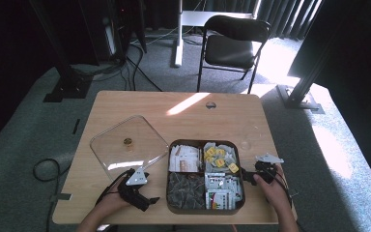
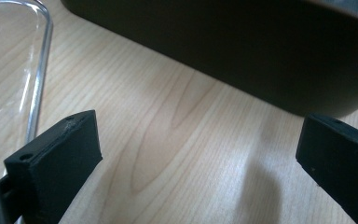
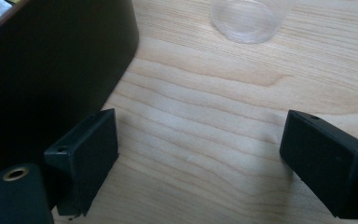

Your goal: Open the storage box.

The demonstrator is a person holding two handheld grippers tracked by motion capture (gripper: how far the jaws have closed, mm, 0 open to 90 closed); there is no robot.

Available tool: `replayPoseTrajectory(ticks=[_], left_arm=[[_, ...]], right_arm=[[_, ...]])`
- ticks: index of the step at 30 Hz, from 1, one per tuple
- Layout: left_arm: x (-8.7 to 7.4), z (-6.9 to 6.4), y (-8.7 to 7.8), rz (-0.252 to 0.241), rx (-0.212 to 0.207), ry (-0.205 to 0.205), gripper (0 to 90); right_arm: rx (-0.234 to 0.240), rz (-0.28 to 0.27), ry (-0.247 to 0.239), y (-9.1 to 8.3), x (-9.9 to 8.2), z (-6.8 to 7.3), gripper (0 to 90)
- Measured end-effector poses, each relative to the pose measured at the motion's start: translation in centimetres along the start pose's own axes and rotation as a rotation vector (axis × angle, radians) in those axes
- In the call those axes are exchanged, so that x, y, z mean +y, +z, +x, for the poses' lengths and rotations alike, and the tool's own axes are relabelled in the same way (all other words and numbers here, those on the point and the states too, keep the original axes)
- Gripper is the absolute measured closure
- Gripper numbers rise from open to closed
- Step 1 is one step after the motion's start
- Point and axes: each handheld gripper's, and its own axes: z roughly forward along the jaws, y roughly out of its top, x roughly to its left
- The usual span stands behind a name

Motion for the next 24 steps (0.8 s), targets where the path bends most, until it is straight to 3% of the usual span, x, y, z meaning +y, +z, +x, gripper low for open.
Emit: replayPoseTrajectory(ticks=[10,24], left_arm=[[-0.22,-0.4,0.58,0.066,0.01,0.036,0.0],[-0.23,-0.69,0.65,0.066,0.022,0.031,0.0]], right_arm=[[-0.001,0.0,0.001,0.0,0.01,0.01,10.8],[0.0,-0.001,-0.001,0.0,0.0,0.01,10.8]])
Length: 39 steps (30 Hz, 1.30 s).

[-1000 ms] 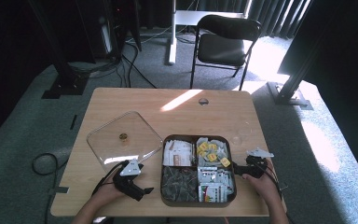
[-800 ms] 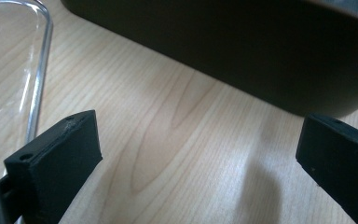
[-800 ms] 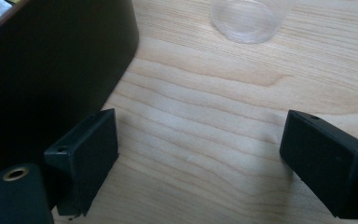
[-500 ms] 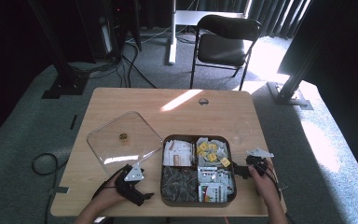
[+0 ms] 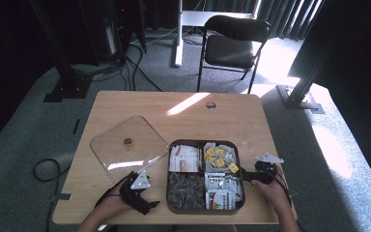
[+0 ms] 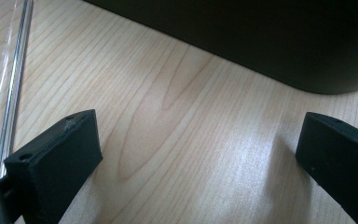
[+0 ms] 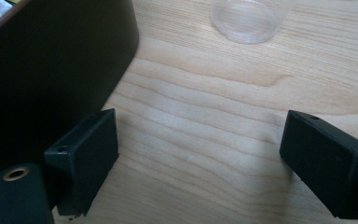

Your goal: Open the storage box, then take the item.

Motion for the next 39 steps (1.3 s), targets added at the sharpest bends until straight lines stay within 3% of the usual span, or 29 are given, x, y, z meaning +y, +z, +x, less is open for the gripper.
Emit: replayPoseTrajectory(ticks=[12,29,39], left_arm=[[0.1,-0.1,0.0,-0.001,0.011,-0.013,0.0],[0.0,-0.1,0.1,-0.002,0.01,-0.011,0.0],[0.0,-0.1,0.0,0.0,0.009,-0.009,0.0]], right_arm=[[0.02,0.021,0.037,-0.9,-0.2,0.1,10.8],[0.048,-0.073,0.047,-4.2,2.0,0.4,10.9],[0.1,-0.114,0.025,-5.0,3.5,1.1,10.9]])
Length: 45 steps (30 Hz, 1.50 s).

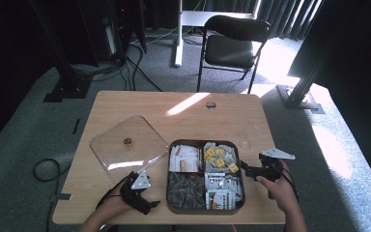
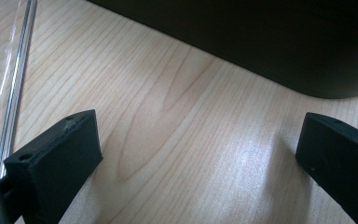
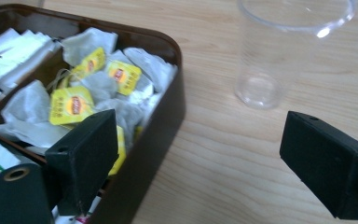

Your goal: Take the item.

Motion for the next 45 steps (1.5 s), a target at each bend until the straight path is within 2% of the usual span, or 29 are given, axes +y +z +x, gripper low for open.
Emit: replayPoseTrajectory(ticks=[5,11,18,20,28,30,35,39,45], left_arm=[[0.0,0.0,0.0,0.0,0.0,0.002,0.0],[0.0,0.0,0.0,0.0,0.0,0.0,0.0],[0.0,0.0,0.0,0.0,0.0,0.0,0.0],[0.0,0.0,0.0,0.0,0.0,0.0,0.0],[0.0,0.0,0.0,0.0,0.0,0.0,0.0],[0.0,0.0,0.0,0.0,0.0,0.0,0.0],[0.0,0.0,0.0,0.0,0.0,0.0,0.0],[0.0,0.0,0.0,0.0,0.0,0.0,0.0],[0.0,0.0,0.0,0.0,0.0,0.0,0.0]], right_arm=[[0.017,-0.018,-0.026,0.0,0.6,0.7,12.2],[0.067,-0.034,-0.049,0.4,1.3,1.6,12.3],[0.086,-0.032,-0.064,1.0,1.8,2.2,13.1],[0.078,-0.026,-0.089,1.5,1.9,2.5,17.2],[0.102,-0.013,-0.083,2.6,2.0,2.9,32.6],[0.112,0.005,-0.086,2.9,1.9,3.1,38.8],[0.104,0.009,-0.107,3.2,1.9,3.4,45.1],[0.106,0.026,-0.144,3.6,1.8,3.8,49.0],[0.113,0.054,-0.16,4.2,1.5,4.1,52.4]])
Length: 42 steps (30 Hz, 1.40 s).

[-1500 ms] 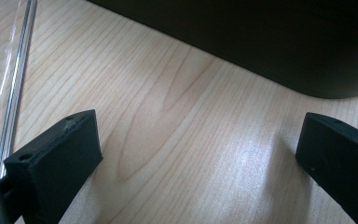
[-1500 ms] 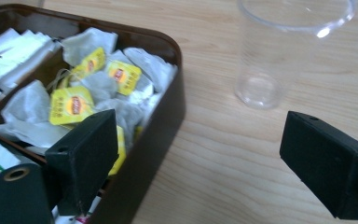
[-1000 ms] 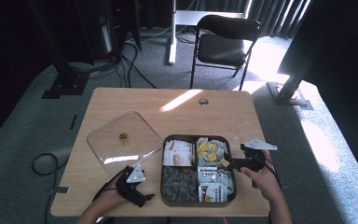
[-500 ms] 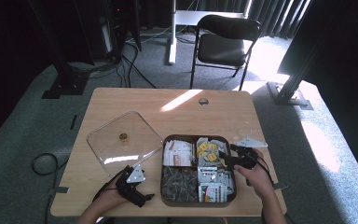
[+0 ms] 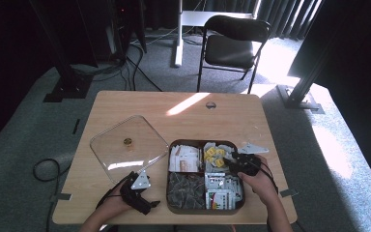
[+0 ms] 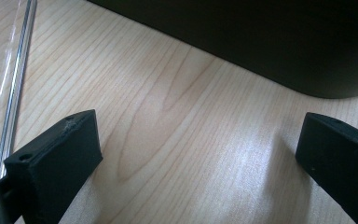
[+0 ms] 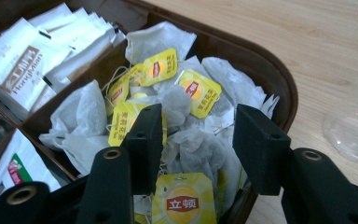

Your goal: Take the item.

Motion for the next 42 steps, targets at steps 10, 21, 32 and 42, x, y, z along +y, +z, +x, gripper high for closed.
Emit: replayPoseTrajectory(ticks=[10,21,32,42], left_arm=[[0.0,0.0,0.0,0.0,0.0,0.002,0.0],[0.0,0.0,0.0,0.0,0.0,0.0,0.0],[0.0,0.0,0.0,0.0,0.0,0.0,0.0],[0.0,0.0,0.0,0.0,0.0,0.0,0.0]], right_arm=[[0.004,0.051,-0.021,0.5,-0.3,0.1,66.6],[0.024,0.029,-0.004,0.3,-0.1,0.0,84.2],[0.047,-0.043,0.018,-0.9,0.8,-0.1,85.3],[0.061,-0.082,0.033,-2.1,1.6,-0.2,85.1]])
